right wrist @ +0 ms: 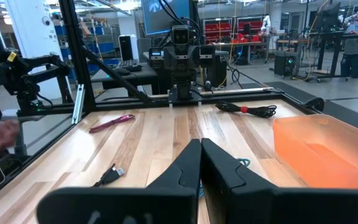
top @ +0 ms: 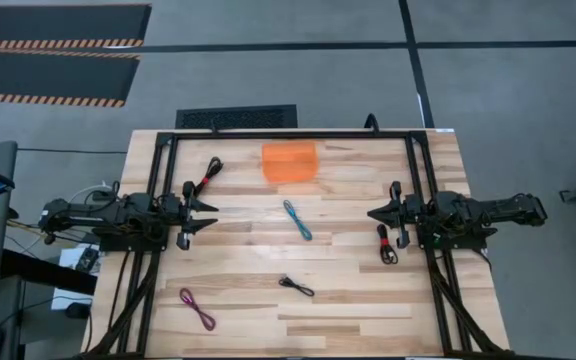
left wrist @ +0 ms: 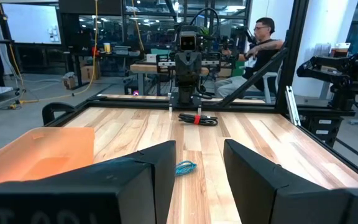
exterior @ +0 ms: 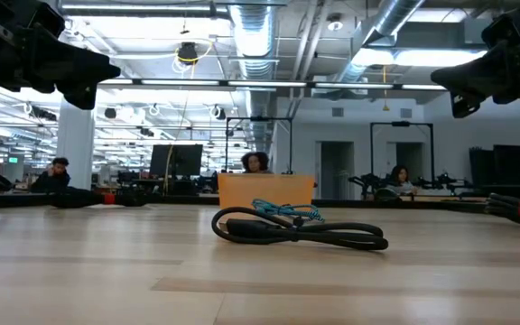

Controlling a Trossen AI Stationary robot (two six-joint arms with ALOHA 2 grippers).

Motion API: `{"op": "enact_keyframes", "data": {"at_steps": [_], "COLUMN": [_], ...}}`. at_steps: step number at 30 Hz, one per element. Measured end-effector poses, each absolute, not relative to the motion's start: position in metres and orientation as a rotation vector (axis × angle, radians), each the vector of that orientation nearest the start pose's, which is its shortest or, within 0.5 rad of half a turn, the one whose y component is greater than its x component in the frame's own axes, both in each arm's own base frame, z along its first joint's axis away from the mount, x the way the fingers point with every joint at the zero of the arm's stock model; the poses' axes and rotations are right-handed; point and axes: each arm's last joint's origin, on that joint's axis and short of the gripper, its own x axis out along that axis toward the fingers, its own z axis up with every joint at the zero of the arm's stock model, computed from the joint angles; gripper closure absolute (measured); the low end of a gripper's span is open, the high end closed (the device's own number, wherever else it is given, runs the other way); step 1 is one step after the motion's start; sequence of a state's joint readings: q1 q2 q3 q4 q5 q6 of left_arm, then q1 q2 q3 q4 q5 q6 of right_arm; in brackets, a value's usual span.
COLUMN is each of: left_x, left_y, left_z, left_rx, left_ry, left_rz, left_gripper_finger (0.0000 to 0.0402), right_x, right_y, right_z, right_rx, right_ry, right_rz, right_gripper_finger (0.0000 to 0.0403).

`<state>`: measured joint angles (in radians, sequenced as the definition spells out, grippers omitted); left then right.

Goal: Pick and place USB-C Cables

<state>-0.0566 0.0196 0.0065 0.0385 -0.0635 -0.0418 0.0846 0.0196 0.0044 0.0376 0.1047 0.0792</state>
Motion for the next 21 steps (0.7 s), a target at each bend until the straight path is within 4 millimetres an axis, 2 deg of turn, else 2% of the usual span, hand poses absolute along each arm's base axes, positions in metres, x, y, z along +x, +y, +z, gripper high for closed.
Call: {"op": "enact_keyframes", "data": {"at_steps": [14,21], "left_x": [0.0983,0.0970], "left_y": [-0.0020,-0.0006], "left_z": [0.1690,0.1768], "left_rx": [-0.049,-0.051], "left_ry": [-0.039,-0.080], "left_rz": [0.067,0.111], "left_gripper_finger": [0.0276,0.0276], "right_x": [0.0984,0.0984], "right_y": [0.0053,0.0053], "right_z": [0.1671,0.1671], "right_rx": [0.081,0.081], "right_ry": [-0.023,-0.023], "right_rz": [-0.019,-0.019], "right_gripper_finger": [0.0369,0.0369]}}
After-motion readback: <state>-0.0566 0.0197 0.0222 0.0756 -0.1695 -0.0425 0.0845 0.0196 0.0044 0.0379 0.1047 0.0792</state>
